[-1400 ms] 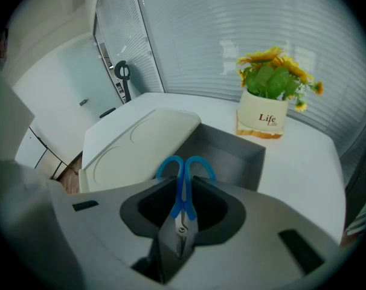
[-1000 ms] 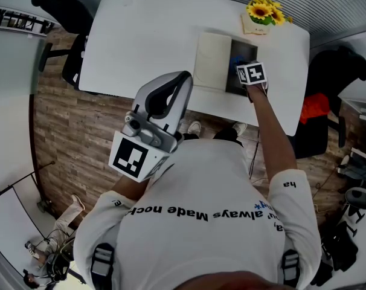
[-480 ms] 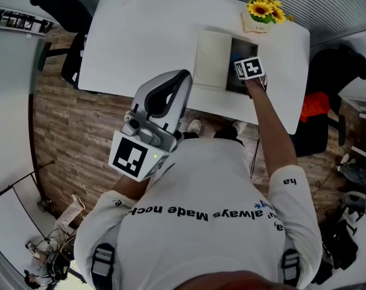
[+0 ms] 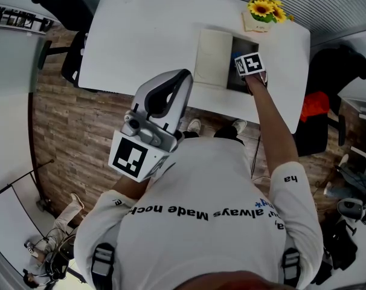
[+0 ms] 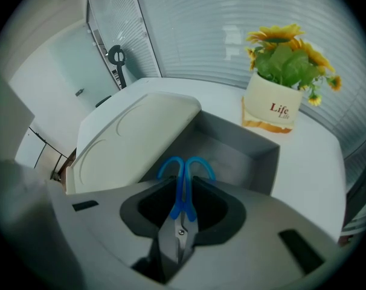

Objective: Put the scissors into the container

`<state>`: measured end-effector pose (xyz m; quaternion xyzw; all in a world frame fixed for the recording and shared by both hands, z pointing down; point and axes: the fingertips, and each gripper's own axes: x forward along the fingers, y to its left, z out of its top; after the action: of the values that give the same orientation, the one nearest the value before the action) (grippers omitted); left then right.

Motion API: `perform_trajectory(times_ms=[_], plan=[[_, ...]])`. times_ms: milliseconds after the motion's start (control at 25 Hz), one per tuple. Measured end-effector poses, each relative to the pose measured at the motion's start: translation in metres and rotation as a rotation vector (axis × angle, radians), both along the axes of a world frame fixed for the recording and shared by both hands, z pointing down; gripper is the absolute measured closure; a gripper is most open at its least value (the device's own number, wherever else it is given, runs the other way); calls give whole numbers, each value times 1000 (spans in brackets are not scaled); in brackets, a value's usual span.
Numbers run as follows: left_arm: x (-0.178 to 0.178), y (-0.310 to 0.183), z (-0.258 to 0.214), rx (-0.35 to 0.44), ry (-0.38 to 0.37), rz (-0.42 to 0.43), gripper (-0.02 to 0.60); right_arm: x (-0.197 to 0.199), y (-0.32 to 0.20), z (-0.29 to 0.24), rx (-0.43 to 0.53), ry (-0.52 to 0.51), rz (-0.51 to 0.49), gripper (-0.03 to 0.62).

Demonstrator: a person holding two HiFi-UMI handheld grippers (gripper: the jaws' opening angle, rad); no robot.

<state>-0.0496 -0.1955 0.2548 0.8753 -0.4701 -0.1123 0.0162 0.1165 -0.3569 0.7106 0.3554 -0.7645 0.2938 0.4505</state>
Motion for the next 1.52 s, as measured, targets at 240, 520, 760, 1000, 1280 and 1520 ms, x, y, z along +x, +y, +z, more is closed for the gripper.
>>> perform_trajectory(times_ms=[240,520,760,1000,1280,1520], plan=[[0,3,1,-3,-2,-5,561,-2,-5,-1,-12,-7,9,497],[-2,8,1,-2,-2,-16,561,-7,-4,3,-46,-50,42,498],[-6,12,1,-3,-4,-30,561,-11,-2,7,-56,-50,47,497],[-10,14,2,-10,-6,-44,561,-11,-3,13,-75,-57,66,497],[-17,15,6,-16,-9,-69,561,-10,-2,22,-103,-54,79,497],[-22,16,5,-14,-4,-77,561,-10,-2,24,-108,-53,89,497]])
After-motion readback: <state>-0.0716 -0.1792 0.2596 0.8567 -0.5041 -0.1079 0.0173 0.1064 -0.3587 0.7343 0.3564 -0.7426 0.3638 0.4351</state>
